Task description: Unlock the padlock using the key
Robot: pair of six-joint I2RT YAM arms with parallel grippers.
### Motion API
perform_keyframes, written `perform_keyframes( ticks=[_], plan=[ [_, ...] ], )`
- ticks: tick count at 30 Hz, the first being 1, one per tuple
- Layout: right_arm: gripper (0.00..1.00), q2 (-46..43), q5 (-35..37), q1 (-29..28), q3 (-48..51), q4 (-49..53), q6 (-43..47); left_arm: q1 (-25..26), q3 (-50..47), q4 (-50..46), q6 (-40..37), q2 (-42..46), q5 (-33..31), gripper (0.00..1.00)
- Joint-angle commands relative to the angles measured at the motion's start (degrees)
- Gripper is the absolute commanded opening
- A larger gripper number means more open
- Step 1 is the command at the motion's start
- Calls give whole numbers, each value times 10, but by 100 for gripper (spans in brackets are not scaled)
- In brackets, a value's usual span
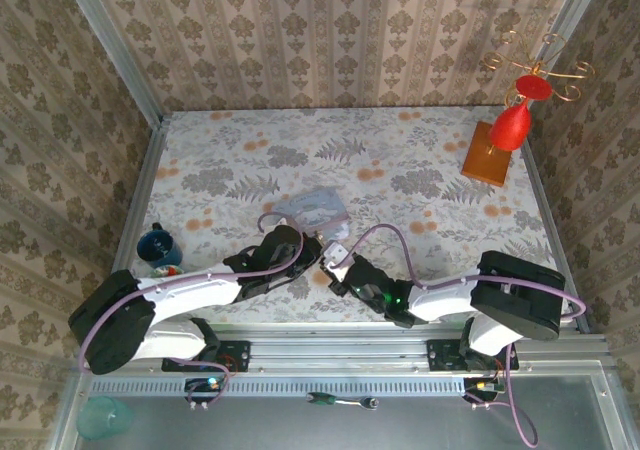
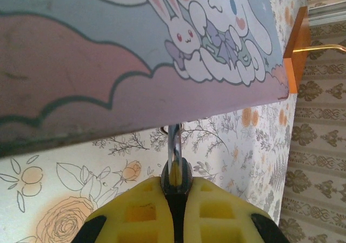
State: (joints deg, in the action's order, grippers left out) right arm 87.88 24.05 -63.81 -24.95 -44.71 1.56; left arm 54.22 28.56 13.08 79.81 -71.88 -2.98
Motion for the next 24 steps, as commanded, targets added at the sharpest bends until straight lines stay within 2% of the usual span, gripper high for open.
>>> perform_keyframes(
  ticks=[1, 5, 8, 11, 15, 19, 24],
  plan=[
    [10, 15, 29, -3, -20, 2, -11, 7, 23, 22, 7, 0, 7, 0],
    [4, 19, 39, -2, -22, -3, -64, 8, 23, 26, 6, -3, 10, 0],
    [0, 19, 47, 4, -15, -16, -152, 7, 21, 32, 8, -8, 10, 0],
    [0, 20, 27, 16, 4, -47, -248, 8, 18, 38, 11, -11, 11, 0],
    [0, 27, 0, 21, 18, -75, -308, 8, 17, 39, 12, -9, 11, 0],
    [0, 35, -49, 58, 50, -126, -384, 9, 13, 38, 11, -4, 9, 0],
    [0, 38, -92, 73, 50, -132, -396, 9, 7, 36, 10, -3, 4, 0]
  ],
)
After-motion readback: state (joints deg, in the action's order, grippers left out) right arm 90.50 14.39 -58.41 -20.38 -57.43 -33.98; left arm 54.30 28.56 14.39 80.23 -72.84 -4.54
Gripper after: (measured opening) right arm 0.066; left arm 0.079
